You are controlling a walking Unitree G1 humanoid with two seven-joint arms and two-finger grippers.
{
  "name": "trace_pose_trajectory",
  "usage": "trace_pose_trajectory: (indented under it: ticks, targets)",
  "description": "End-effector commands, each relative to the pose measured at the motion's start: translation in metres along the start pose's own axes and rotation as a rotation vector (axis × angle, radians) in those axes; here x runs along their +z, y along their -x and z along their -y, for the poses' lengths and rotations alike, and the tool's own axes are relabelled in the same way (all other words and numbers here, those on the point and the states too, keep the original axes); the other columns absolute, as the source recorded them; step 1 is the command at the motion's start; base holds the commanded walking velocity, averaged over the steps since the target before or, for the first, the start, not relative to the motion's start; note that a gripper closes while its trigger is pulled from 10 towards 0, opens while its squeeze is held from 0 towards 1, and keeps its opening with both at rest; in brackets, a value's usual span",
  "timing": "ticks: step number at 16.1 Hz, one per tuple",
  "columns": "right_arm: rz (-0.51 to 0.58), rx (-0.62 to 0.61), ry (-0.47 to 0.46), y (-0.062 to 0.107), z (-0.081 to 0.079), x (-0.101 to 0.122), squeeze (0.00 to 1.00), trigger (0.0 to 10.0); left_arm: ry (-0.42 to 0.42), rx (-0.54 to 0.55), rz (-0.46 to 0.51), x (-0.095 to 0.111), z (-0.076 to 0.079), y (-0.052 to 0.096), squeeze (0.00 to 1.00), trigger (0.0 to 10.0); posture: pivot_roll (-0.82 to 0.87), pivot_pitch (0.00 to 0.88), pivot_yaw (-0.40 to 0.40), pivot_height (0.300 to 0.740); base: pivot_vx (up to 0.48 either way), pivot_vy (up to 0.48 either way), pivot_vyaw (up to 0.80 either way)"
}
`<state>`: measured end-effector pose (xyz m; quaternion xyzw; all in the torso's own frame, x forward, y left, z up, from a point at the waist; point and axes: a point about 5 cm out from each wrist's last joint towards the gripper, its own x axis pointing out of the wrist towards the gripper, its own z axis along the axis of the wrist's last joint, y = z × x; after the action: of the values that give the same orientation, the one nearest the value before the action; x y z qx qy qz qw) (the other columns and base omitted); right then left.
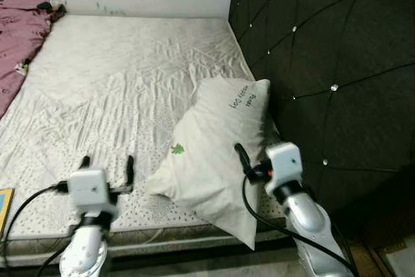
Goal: Clean up the room
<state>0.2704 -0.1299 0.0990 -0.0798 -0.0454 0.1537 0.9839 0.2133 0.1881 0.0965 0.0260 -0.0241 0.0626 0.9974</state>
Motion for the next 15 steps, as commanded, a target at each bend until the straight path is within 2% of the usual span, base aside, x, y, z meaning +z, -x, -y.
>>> trace_pose_trajectory:
  ticks: [1, 8, 15]
  targets:
    - [0.003, -0.006, 0.004, 0.0022, 0.0028, 0.0049, 0.0, 10.0, 0.0, 0.002, 0.0, 0.0036, 0.0012, 0.0022, 0.0, 10.0, 0.04, 0.117, -0.043, 0.74, 0.0, 0.0, 0.0]
    - [-0.042, -0.039, -0.05, 0.0002, -0.0005, 0.0053, 0.0, 10.0, 0.026, 0.009, -0.027, 0.0042, 0.0055, 0.0043, 0.0, 10.0, 0.05, 0.136, -0.052, 0.74, 0.0, 0.0, 0.0]
    - [-0.052, -0.009, -0.057, -0.0032, -0.0028, 0.0048, 0.0, 10.0, 0.038, -0.012, -0.027, 0.005, 0.0111, -0.0041, 0.0, 10.0, 0.04, 0.135, -0.055, 0.74, 0.0, 0.0, 0.0]
